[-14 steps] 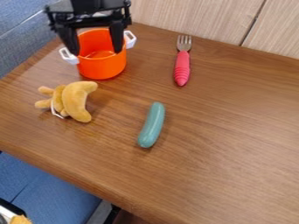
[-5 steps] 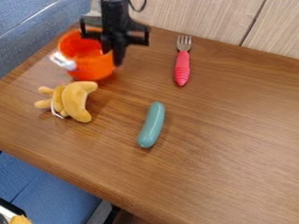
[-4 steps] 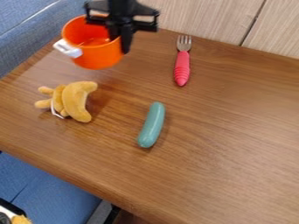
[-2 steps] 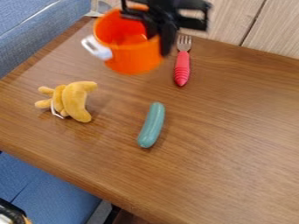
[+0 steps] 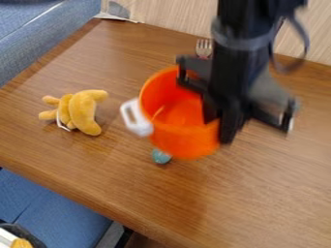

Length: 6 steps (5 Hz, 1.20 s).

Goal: Move the orange pot to the bottom right corner of the table

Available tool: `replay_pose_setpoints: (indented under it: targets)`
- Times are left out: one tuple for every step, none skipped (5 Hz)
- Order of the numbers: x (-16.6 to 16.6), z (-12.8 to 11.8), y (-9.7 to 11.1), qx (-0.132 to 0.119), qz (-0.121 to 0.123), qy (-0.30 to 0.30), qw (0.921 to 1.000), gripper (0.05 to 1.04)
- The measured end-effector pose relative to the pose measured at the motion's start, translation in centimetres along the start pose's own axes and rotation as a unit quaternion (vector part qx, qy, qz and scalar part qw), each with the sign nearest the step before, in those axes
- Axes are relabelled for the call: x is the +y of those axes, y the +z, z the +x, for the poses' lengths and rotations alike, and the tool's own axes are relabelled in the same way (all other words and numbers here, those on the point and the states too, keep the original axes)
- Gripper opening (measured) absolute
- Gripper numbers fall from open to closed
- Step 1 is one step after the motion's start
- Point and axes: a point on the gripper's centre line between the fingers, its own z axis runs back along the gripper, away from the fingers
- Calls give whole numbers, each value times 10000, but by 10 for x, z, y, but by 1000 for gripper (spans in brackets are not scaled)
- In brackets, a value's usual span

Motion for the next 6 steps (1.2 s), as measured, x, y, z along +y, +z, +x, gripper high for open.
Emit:
replay_pose_setpoints:
  targets:
    - [-16, -18, -12, 128, -18, -356, 9993, 73]
    - [-17, -23, -25, 230, 39, -423, 9988, 73]
    - [-21, -21, -31, 254, -17, -499, 9984, 73]
    - [-24, -22, -36, 323, -44, -546, 9980, 73]
    - [-31, -23, -41, 435, -227, -667, 9966, 73]
    - [-33, -20, -44, 491, -500, -674, 9953, 73]
